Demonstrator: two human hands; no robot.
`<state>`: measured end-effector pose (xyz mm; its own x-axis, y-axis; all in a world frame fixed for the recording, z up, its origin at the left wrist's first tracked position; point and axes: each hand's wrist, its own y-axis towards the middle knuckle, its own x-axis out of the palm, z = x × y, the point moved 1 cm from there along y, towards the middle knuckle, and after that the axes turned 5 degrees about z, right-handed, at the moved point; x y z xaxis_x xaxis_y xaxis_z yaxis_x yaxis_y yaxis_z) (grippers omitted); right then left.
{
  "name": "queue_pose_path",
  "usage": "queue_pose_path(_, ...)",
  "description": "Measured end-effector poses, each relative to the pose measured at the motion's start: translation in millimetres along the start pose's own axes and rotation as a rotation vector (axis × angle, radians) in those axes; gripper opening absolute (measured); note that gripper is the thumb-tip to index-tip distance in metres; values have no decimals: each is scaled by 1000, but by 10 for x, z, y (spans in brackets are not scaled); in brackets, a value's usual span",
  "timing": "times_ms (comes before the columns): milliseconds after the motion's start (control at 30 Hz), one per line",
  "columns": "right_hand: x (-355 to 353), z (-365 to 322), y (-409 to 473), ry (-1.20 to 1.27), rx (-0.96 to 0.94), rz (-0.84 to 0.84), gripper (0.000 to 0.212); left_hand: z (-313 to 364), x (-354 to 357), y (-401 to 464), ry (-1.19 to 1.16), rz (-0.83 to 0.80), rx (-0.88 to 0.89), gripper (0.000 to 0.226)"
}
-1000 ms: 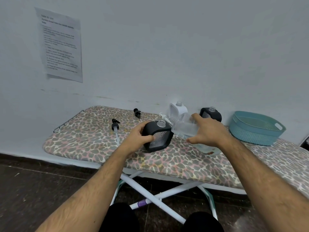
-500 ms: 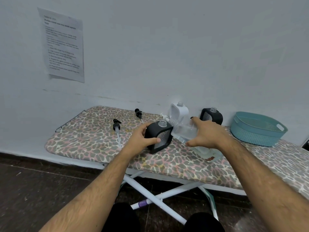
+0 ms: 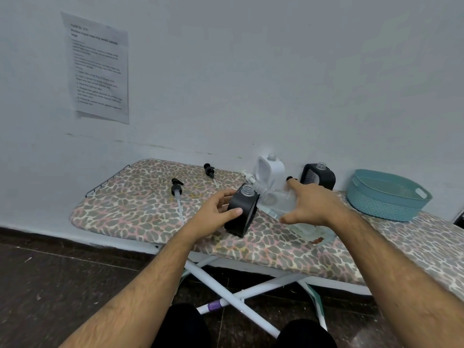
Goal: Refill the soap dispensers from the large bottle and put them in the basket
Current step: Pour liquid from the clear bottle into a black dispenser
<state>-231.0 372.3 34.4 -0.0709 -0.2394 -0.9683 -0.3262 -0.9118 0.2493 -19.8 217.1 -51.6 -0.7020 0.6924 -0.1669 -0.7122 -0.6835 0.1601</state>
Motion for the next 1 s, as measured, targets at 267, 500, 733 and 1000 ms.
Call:
queue_pose_path(267,0,38,-24,-34,-5,-12,90,4,16,27,69,-43,-58,82)
queue_pose_path(500,-74,79,53,-33,-14,-27,94,98,-28,208,152,-236,-96,112)
queue_pose_path(733,-82,107,112,-74,-22,-64,94,57,3,291,185,-284,-125,117)
queue_pose_path(1000,-98,139,164,-77,-40,-71,93,-36,118,363,222,-288,-78,137)
